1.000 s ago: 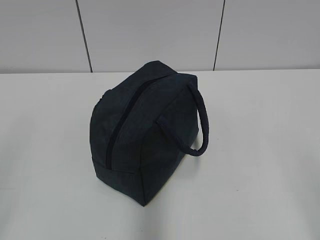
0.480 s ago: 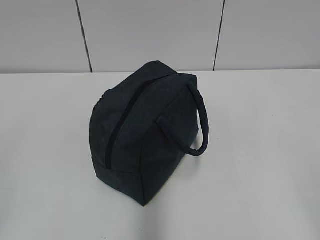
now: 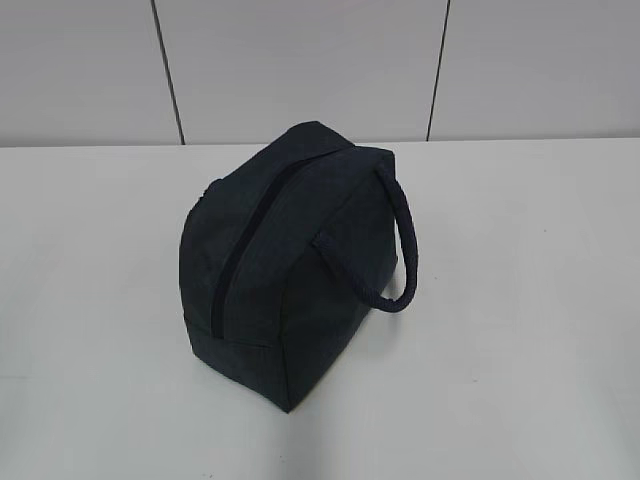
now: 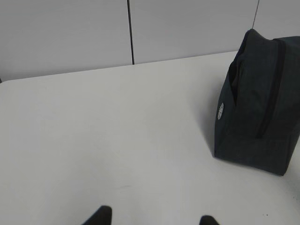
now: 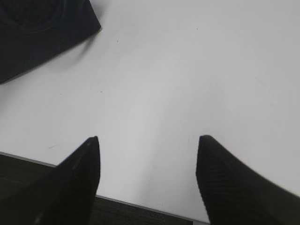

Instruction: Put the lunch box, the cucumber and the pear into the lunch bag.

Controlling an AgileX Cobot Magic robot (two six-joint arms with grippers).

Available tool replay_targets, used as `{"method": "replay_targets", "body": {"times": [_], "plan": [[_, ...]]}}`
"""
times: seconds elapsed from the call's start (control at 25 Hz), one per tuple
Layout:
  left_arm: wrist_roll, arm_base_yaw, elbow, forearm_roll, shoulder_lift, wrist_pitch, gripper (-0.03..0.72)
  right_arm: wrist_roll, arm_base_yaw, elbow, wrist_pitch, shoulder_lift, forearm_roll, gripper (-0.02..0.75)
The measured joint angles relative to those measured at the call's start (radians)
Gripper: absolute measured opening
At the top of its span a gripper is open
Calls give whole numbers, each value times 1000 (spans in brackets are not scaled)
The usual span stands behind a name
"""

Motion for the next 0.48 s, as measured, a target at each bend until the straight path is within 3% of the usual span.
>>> {"method": "replay_targets", "body": {"times": [0.48], "plan": [[-2, 20, 0, 0, 0, 0, 342, 0, -30, 0, 0, -1, 0, 498]]}}
